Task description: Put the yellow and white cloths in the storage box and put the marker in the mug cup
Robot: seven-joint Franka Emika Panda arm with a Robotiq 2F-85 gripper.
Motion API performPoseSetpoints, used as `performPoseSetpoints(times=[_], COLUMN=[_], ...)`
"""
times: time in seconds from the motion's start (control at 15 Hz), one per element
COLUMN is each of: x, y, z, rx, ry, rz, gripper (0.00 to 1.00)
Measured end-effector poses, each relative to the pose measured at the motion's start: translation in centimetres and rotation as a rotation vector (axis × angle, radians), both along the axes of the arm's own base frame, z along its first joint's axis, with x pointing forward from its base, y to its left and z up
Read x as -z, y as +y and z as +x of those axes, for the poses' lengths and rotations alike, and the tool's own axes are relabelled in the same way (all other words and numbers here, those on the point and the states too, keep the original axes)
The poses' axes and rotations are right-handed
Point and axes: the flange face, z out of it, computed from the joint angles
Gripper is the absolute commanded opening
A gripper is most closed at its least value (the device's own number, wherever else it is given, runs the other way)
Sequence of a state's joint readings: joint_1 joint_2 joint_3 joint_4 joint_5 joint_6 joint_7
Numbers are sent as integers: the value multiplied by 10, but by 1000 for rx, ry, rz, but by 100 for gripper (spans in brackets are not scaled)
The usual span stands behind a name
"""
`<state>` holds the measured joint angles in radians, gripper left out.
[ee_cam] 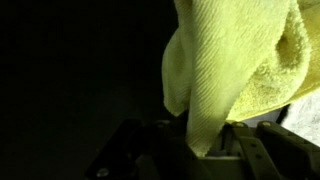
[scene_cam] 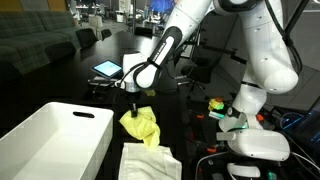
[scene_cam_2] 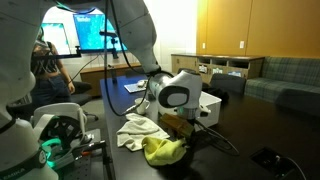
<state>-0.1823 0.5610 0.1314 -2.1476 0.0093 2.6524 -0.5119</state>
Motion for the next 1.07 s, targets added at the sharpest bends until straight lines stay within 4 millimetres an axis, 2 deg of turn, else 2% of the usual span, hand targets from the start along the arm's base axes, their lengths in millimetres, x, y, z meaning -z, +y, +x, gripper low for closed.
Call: performPoseSetpoints(times=[0.67,0.87,1.07], x=[-109,-154,-209], y=[-12,-2,14], z=[-3,-5,-9], rx=[9,5,32], ry=[-132,-180,-270], rz=[-61,-69,-58], gripper=[3,3,3])
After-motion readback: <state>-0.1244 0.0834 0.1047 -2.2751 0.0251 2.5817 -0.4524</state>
